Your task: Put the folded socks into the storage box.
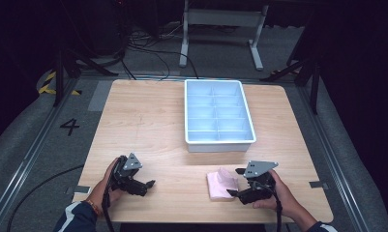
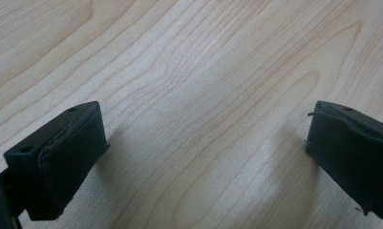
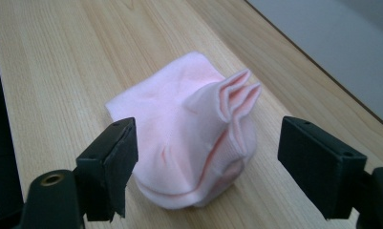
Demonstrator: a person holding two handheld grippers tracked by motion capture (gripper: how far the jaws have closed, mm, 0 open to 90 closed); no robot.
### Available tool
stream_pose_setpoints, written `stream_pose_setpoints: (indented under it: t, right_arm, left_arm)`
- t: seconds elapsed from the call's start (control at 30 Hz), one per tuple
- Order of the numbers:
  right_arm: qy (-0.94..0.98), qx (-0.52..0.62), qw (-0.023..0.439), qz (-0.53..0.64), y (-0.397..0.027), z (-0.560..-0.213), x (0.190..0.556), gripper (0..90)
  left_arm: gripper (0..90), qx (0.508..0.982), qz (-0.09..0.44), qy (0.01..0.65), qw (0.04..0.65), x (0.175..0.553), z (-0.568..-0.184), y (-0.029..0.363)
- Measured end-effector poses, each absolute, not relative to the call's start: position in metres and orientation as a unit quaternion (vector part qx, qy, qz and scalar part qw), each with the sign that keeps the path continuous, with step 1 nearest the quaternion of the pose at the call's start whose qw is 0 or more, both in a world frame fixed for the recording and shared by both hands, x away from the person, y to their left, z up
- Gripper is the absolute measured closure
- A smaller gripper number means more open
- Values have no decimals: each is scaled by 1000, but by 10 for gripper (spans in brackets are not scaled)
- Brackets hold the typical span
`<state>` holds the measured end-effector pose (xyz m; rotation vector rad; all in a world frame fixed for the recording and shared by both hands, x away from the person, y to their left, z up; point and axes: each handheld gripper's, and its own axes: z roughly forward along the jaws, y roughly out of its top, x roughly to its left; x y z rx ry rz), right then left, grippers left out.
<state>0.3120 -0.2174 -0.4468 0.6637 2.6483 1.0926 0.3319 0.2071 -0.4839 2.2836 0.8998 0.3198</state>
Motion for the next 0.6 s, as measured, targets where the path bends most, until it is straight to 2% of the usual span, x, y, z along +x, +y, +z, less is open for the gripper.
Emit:
stream_pose_setpoints:
  t: [0.6]
  right_arm:
    - [905,239,92,339,-195,-470,335,190]
  left_arm:
    - [1,871,122,345,327,332,-484,207]
